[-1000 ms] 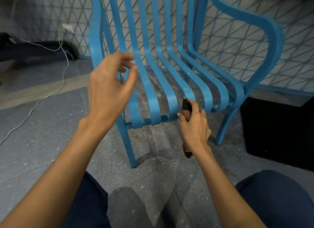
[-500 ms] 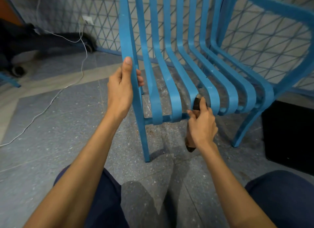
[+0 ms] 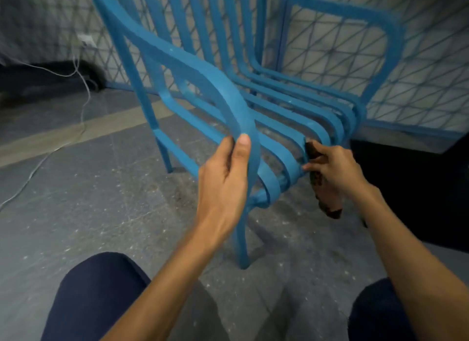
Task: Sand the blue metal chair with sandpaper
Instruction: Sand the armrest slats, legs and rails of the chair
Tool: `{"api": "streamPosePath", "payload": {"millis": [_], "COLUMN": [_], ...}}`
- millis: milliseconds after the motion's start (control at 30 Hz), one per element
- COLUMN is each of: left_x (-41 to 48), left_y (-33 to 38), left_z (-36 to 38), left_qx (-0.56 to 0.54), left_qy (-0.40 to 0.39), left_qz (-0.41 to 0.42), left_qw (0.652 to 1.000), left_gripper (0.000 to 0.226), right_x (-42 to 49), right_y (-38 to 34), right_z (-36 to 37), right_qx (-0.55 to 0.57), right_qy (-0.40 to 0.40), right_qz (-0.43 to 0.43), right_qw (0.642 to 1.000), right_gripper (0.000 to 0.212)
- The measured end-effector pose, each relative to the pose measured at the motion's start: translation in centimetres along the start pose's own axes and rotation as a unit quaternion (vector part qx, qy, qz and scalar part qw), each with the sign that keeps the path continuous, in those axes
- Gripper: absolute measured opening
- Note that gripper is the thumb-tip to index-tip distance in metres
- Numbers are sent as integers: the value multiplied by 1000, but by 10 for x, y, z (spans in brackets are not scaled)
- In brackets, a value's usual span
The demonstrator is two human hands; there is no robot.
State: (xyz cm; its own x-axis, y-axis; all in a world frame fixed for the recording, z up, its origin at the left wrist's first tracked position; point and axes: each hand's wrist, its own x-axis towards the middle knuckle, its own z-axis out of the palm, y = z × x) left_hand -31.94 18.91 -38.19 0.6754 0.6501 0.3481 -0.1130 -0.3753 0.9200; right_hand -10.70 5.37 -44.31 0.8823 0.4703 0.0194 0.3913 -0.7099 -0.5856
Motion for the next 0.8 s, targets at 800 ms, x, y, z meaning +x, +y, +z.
{"api": "streamPosePath", "payload": {"millis": [800], "left_x": [115], "left_y": [41], "left_z": [298], "left_qx": [68], "left_qy": [-268], "left_qz": [123], "left_qw": [953], "left_gripper": [30], "right_x": [6], "right_y": [113], "right_z": [-81], "right_qx": [201], "right_qy": [209], "right_qz": [148], "right_qw": [946], "right_gripper": [36]}}
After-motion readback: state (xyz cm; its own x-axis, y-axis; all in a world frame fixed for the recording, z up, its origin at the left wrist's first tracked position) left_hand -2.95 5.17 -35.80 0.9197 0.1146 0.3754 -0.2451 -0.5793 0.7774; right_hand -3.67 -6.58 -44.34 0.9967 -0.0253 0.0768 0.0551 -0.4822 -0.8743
